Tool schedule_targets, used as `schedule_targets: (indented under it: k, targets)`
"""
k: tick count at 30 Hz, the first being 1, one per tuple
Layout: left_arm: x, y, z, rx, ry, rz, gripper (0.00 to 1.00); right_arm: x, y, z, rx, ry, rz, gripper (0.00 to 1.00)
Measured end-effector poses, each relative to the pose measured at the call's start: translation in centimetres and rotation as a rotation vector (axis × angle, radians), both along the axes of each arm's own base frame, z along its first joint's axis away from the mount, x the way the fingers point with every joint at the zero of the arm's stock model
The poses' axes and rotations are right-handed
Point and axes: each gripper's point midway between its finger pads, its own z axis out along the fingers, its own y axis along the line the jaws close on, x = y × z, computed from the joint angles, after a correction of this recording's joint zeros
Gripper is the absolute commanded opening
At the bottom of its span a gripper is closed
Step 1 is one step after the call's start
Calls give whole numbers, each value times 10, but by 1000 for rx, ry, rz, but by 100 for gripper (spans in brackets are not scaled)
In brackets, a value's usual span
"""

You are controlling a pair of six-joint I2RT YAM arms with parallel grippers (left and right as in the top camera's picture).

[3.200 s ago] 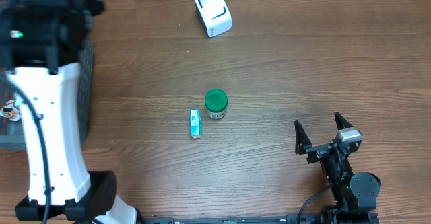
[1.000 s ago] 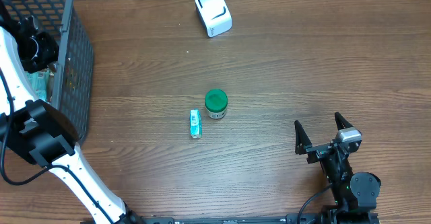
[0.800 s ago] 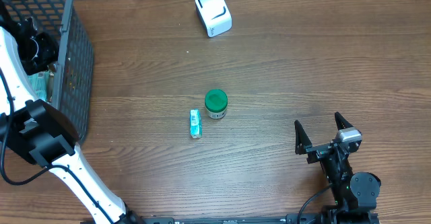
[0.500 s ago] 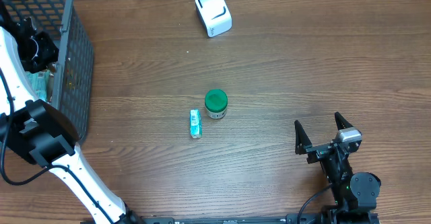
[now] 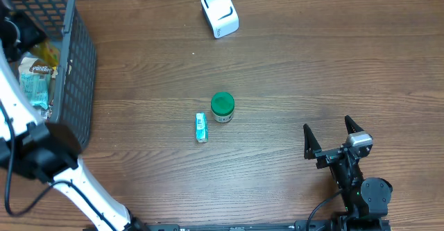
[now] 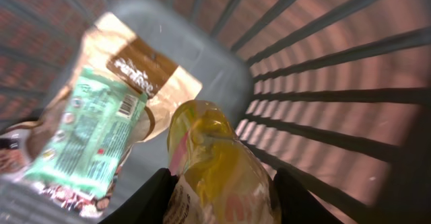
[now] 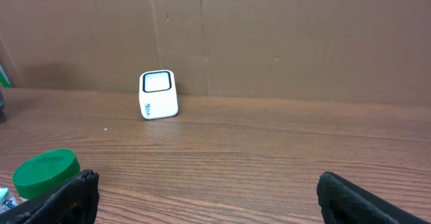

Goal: Scan the item barcode
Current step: 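Grasp the yellow Vim dish soap bottle in the basket with left gripper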

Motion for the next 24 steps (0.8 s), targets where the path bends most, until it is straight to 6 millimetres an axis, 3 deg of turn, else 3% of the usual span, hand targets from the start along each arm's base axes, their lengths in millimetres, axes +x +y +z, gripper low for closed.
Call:
schedule_targets:
  k: [6, 11, 17, 24]
  targets:
    - [-31, -24, 98, 38, -209, 37, 36, 0, 0, 0, 0, 0, 0, 100]
    - [-56, -47, 150, 48, -335, 25, 36, 0, 0, 0, 0, 0, 1, 100]
    - [-77, -78, 178, 53, -391, -19, 37, 0, 0, 0, 0, 0, 0, 100]
    - [-80, -139, 179, 11, -369, -164, 38, 0, 0, 0, 0, 0, 0, 100]
